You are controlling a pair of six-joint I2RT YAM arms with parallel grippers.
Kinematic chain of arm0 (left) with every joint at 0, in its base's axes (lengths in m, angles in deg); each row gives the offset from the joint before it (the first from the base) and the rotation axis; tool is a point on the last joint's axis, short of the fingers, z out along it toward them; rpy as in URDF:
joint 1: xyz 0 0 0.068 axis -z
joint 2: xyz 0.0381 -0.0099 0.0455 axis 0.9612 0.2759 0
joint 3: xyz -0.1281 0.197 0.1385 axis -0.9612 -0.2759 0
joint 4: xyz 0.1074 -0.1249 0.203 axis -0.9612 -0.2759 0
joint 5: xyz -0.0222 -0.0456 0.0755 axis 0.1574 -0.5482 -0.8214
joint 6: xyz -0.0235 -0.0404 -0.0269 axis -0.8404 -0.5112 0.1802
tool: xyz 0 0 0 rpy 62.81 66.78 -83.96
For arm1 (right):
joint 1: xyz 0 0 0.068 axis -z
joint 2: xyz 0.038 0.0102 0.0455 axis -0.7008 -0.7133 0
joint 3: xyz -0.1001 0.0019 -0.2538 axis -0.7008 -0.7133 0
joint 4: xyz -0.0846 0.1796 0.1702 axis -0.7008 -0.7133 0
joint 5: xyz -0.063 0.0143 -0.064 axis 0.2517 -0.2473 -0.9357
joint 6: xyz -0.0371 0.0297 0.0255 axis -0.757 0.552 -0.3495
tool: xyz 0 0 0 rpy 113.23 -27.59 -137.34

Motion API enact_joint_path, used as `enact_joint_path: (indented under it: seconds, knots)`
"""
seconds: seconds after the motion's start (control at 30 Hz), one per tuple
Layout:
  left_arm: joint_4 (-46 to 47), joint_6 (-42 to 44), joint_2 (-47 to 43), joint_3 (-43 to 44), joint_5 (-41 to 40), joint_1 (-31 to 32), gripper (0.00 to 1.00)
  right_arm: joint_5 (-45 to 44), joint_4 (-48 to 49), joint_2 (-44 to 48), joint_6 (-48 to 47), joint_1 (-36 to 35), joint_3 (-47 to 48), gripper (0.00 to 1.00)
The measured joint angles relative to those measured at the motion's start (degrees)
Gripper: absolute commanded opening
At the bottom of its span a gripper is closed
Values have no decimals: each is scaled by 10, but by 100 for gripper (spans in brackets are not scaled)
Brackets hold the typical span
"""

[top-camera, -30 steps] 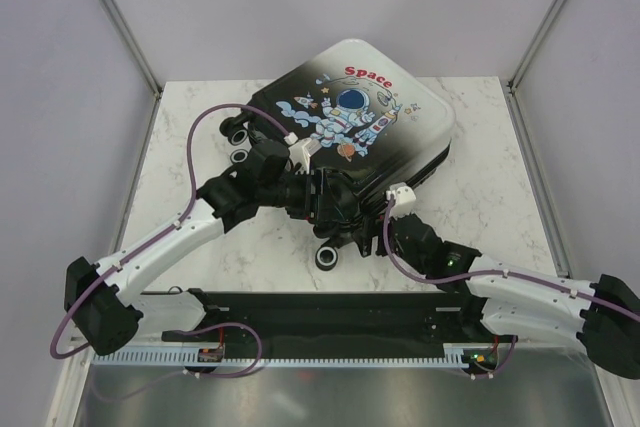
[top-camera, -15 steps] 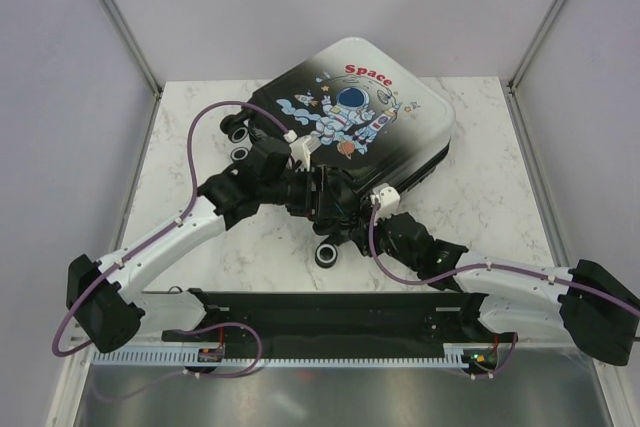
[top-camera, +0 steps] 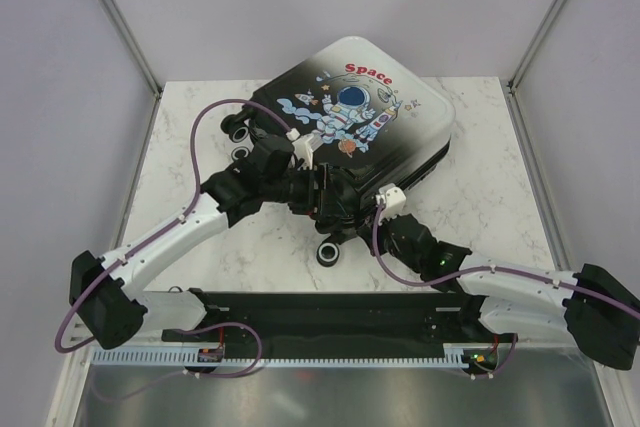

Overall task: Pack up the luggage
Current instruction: Zip the luggage at the center of the board.

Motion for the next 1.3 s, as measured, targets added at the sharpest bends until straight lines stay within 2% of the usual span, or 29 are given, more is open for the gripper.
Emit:
enact_joint_path:
  seconds: [0.43, 0.7, 0.9, 1.3]
  knots:
    - [-6, -1, 25, 19, 10, 2, 2, 1, -14, 26, 26, -2, -6, 0]
    - [-29, -5, 47, 41, 18, 2, 2, -60, -11, 2, 37, -85, 2, 0]
    - [-28, -9, 54, 47, 28, 2, 2, -92, -25, -13, 35, -106, 19, 0]
    - [-26, -23, 54, 47, 30, -6, 2, -116, 40, -120, 49, -123, 71, 0]
